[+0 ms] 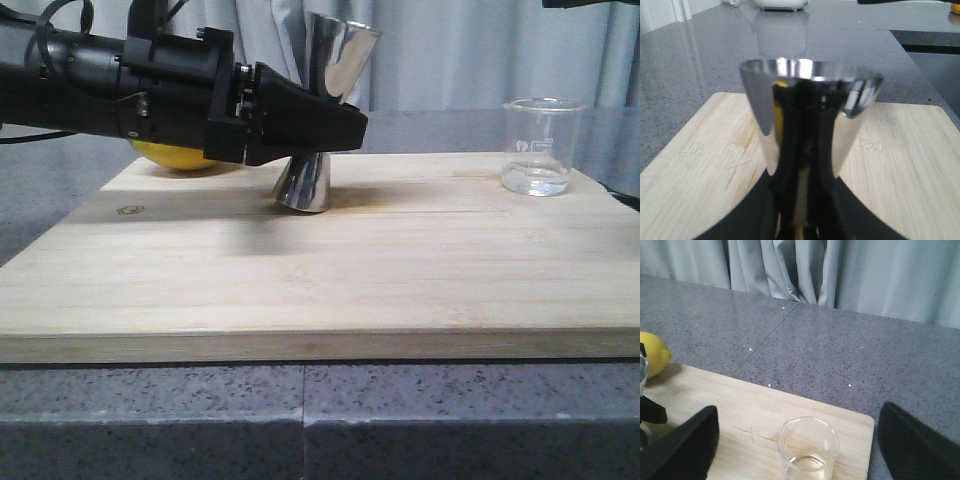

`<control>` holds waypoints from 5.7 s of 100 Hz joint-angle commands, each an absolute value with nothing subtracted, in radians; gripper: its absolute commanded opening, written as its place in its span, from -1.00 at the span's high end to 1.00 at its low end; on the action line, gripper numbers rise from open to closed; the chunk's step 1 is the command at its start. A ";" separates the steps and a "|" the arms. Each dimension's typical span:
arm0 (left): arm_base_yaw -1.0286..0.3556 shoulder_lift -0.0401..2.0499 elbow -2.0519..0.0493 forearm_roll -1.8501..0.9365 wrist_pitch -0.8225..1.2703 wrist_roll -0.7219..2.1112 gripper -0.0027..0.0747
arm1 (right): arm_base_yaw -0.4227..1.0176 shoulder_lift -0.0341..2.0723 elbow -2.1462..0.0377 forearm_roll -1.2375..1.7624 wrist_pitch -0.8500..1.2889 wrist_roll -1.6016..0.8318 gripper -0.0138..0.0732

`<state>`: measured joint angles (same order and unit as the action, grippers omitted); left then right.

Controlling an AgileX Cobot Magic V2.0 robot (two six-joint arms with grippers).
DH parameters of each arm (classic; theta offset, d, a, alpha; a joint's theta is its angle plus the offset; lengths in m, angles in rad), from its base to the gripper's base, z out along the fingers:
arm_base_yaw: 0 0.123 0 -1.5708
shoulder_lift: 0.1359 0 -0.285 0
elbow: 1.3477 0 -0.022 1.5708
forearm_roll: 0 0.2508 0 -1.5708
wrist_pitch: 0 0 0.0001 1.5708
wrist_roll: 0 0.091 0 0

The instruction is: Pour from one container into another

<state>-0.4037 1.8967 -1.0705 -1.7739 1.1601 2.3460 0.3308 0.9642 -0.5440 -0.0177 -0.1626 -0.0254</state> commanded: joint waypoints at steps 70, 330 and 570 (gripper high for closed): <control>-0.412 1.858 -1.097 -1.851 1.269 2.343 0.83 | 0.325 0.946 -0.582 -0.028 -0.223 -0.025 -0.67; -0.412 1.858 -1.097 -1.851 1.269 2.340 0.00 | 0.325 0.946 -0.582 -0.039 -0.221 -0.025 -0.67; -0.140 0.955 -1.041 -0.114 0.951 0.159 -0.12 | 0.226 0.867 -0.850 0.000 0.671 0.069 -0.67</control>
<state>-0.1614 1.0160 -1.0328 -0.1189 0.9851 0.2222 0.2595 0.9155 -0.8116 0.0144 0.7037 0.0577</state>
